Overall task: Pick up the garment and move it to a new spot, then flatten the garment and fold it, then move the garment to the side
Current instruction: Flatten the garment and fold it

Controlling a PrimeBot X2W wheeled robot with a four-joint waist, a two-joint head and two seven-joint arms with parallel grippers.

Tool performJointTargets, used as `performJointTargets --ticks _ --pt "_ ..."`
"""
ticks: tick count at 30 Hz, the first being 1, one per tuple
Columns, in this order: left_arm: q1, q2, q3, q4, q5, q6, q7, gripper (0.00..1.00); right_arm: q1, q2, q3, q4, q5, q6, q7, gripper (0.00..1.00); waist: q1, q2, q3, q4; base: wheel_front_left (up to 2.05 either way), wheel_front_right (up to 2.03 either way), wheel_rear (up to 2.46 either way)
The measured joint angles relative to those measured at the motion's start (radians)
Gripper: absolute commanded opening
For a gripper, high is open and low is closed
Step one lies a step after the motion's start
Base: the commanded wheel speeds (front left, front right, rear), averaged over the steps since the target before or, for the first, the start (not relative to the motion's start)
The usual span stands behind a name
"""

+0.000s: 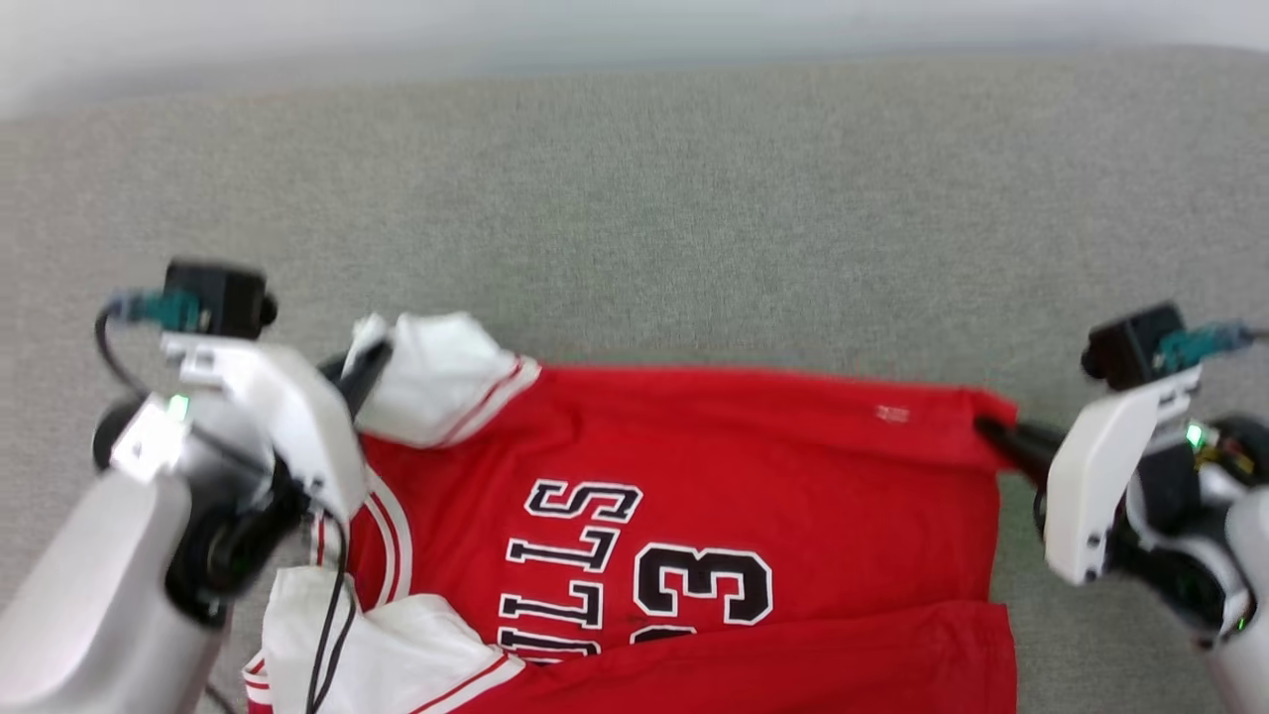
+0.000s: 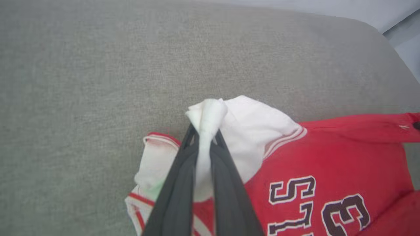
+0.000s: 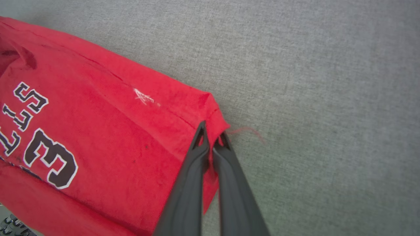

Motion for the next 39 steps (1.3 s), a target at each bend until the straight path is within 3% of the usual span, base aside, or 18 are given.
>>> performJointTargets --ticks 5,10,20,21,23,24,25,26,27,34,39 --pt "0.203 0.021 0.043 -0.077 -0.04 0.057 -0.051 0.0 0.14 0.032 -0.032 -0.048 -0.026 0.0 -0.03 0.0 -0.0001 0.0 -0.072 0.005 0.0 0.0 0.0" --pt "0.381 0.007 0.082 -0.111 -0.102 0.099 -0.093 0.0 0.26 0.071 -0.071 -0.067 -0.051 0.0 -0.053 0.0 -0.0001 0.0 -0.126 0.013 0.0 0.0 0.0" --pt "0.563 -0.051 0.062 -0.078 -0.148 0.126 -0.12 0.0 0.443 0.157 -0.145 -0.057 -0.091 0.0 -0.084 0.0 -0.0002 0.0 -0.164 0.022 0.0 0.0 0.0" --pt "0.565 -0.061 0.054 -0.061 -0.144 0.127 -0.128 0.0 0.451 0.167 -0.15 -0.052 -0.094 0.0 -0.089 0.03 -0.0002 0.0 -0.165 0.021 0.0 0.0 0.0" --pt "0.565 -0.07 0.051 -0.035 -0.137 0.128 -0.145 0.0 0.463 0.188 -0.156 -0.042 -0.095 0.0 -0.096 0.49 -0.0002 0.0 -0.167 0.02 0.0 0.0 0.0" --pt "0.564 -0.076 0.049 -0.022 -0.134 0.128 -0.152 0.19 0.471 0.197 -0.158 -0.038 -0.104 0.0 -0.106 1.0 -0.0002 0.0 -0.169 0.02 0.0 0.0 0.0" --pt "0.564 -0.081 0.046 -0.01 -0.131 0.127 -0.155 0.47 0.478 0.204 -0.16 -0.035 -0.104 0.0 -0.112 1.0 -0.0002 0.0 -0.17 0.02 0.0 0.0 0.0" --pt "0.561 -0.086 0.044 -0.002 -0.13 0.124 -0.16 0.92 0.486 0.211 -0.162 -0.034 -0.106 0.0 -0.121 1.0 -0.0002 0.0 -0.173 0.021 0.0 0.0 0.0" --pt "0.559 -0.09 0.042 0.003 -0.13 0.119 -0.165 1.0 0.492 0.216 -0.162 -0.037 -0.115 0.001 -0.139 1.0 -0.0002 0.0 -0.176 0.021 0.0 0.0 0.0" --pt "0.535 -0.091 0.051 -0.012 -0.066 0.107 -0.28 1.0 0.503 0.241 -0.203 -0.106 -0.16 0.0 -0.265 1.0 -0.0001 0.0 -0.207 0.016 0.0 0.0 0.0" --pt "0.513 -0.118 0.081 -0.072 -0.014 0.125 -0.414 1.0 0.516 0.242 -0.247 -0.146 -0.172 0.0 -0.253 1.0 -0.0001 0.0 -0.233 0.013 0.0 0.0 0.0"
